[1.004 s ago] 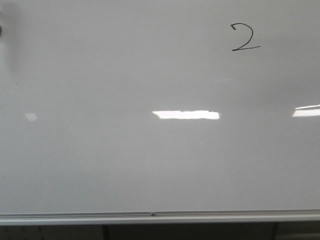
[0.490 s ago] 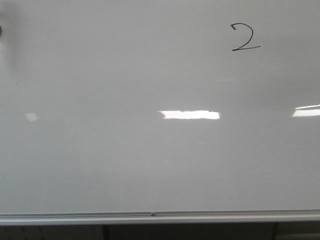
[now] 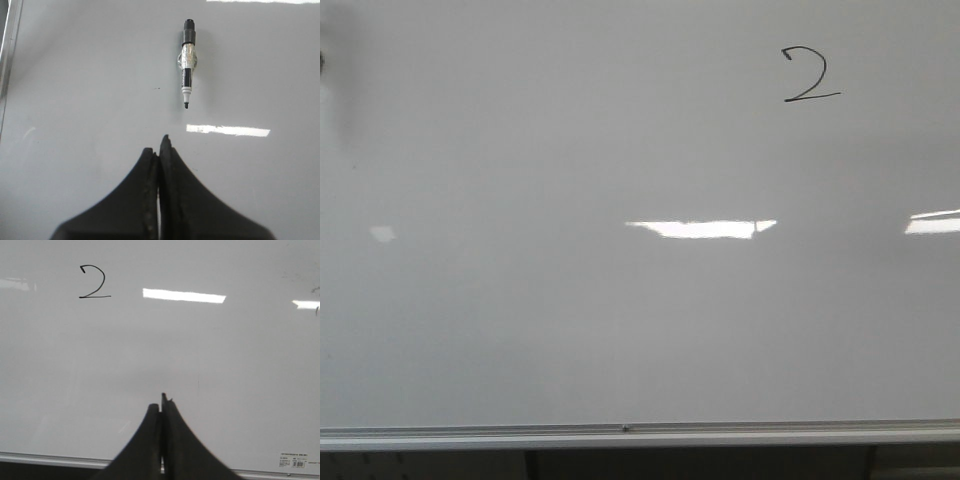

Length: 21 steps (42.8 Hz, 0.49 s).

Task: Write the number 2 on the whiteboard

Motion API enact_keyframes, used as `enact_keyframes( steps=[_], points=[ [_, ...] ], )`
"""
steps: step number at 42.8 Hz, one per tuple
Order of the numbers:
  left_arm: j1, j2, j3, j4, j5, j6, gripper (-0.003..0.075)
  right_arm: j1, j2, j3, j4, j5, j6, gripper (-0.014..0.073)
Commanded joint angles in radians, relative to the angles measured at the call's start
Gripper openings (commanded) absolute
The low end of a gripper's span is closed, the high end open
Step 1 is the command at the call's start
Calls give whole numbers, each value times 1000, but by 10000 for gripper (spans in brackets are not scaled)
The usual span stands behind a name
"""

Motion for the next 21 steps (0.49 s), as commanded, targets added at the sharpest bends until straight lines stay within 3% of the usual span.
enact_keyframes(
  steps=[1, 21],
  points=[
    [0, -27, 35, -8, -85, -3, -20, -23, -60, 112, -11, -191, -8, -69],
    [0, -27, 35, -8, -85, -3, -20, -45, -213, 459, -2, -581, -8, -69]
  ],
)
